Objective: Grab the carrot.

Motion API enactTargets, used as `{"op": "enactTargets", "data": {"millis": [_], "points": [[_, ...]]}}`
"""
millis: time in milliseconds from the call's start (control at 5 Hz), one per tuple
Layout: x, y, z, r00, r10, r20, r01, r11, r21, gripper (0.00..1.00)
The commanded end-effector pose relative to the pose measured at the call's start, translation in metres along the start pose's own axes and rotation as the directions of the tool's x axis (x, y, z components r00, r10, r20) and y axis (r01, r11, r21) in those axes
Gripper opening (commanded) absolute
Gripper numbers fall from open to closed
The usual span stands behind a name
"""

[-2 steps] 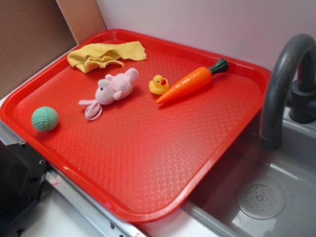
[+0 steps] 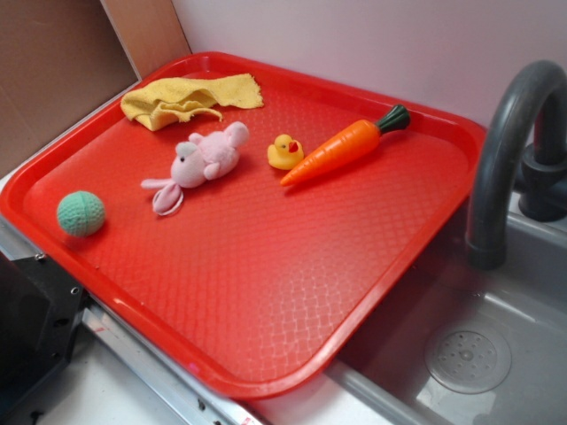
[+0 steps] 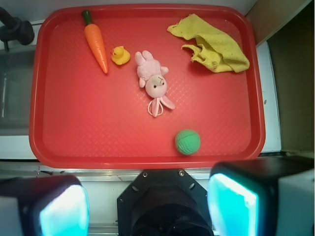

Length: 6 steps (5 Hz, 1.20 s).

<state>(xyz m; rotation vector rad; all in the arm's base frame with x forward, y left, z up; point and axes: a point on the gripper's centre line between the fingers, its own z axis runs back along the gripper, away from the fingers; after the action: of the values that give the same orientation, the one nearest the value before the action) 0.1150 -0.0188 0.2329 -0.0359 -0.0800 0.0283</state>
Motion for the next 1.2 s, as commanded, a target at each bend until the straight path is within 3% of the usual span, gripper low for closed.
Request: {"op": "enactTargets", "data": {"millis": [0, 400, 600, 1000], "points": [[0.053, -0.013, -0.023, 0.991, -0.029, 0.127, 0.032, 0.999, -0.016, 1.0], [0.112, -0.042, -0.06, 0.965, -0.134, 0.224, 0.139, 0.99, -0.006, 1.0], [0.139, -0.064, -0.086, 0.959, -0.211, 0.19, 0.206, 0.978, 0.046, 1.0], [0.171, -0.078, -0.125, 0.95, -0.262, 0.168, 0.254, 0.965, 0.07, 1.0]]}}
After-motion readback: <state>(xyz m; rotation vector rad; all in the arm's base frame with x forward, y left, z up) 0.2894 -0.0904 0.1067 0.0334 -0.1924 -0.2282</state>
